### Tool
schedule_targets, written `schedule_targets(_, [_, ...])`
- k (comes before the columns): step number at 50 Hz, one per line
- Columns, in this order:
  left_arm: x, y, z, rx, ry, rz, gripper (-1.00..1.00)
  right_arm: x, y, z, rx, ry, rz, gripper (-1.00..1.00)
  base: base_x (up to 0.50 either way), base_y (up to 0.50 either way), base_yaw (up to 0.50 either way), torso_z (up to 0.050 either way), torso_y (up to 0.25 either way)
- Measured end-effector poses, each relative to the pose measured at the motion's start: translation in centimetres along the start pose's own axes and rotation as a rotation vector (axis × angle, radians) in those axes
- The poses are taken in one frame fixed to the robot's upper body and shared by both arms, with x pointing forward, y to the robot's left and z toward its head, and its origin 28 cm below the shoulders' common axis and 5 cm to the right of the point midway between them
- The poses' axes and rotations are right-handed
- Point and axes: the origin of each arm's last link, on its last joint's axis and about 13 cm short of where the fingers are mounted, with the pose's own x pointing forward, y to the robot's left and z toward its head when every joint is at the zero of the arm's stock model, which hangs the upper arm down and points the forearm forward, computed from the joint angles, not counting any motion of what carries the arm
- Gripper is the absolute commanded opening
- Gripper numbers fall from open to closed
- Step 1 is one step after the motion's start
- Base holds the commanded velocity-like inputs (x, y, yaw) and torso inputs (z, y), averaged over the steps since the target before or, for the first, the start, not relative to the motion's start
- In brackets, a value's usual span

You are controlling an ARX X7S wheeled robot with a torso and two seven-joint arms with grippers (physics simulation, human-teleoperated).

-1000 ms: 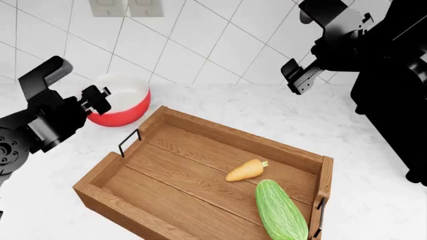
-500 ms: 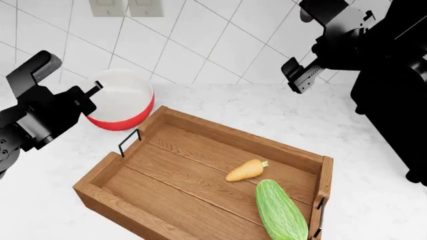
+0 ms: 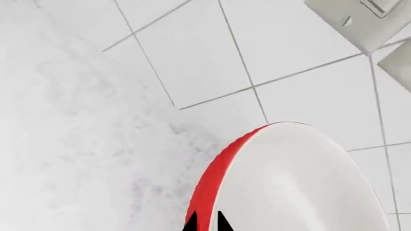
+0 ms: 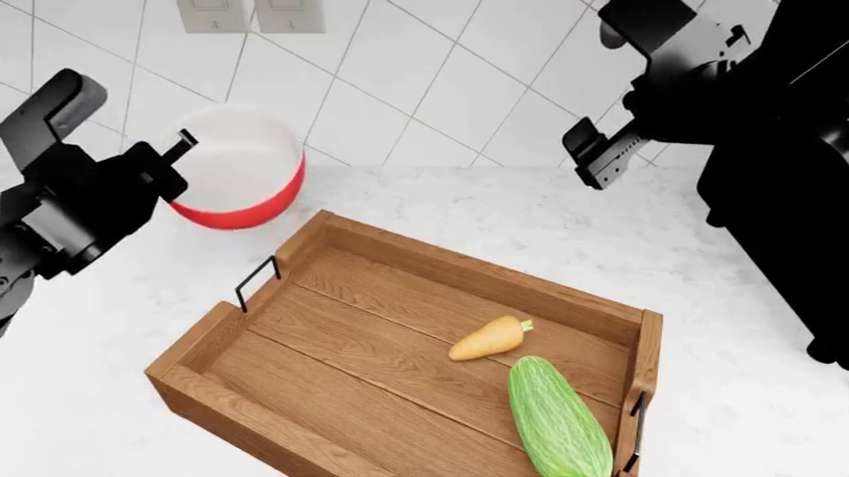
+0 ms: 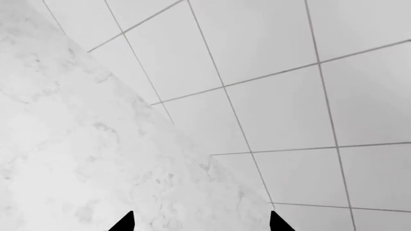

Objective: Place the two vegetables and bowl onto the tray for setting up a vegetable dip station.

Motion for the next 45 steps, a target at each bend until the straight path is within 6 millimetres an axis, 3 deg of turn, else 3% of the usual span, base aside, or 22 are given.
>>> schedule_targets(10, [-1.3,-0.9,1.7,0.161,-0.003,-0.038,-1.00,0.3,0.0,0.0,-0.001,0.003,0.002,1.00,0.00,0.00,0.00,0.000,0.001])
schedule_targets(19, [-3.8,-1.3,4.1,0.316,-0.016,-0.076,-1.00,0.3,-0.2,0.0,-0.002,0.011,-0.007,1.00,0.00,0.00,0.00,0.000,0.000])
schedule_targets(29, [-6.2,-1.9,6.4,0.374,-0.050,-0.147,-1.00,-0.3,-0.2,0.1,-0.006,0.018,-0.022,1.00,0.00,0.00,0.00,0.000,0.001])
schedule_targets(45, [-8.9,-2.4,7.3,0.544,-0.012,-0.303,-1.00,-1.2,0.0,0.0,-0.009,0.031,-0.038,1.00,0.00,0.00,0.00,0.000,0.001])
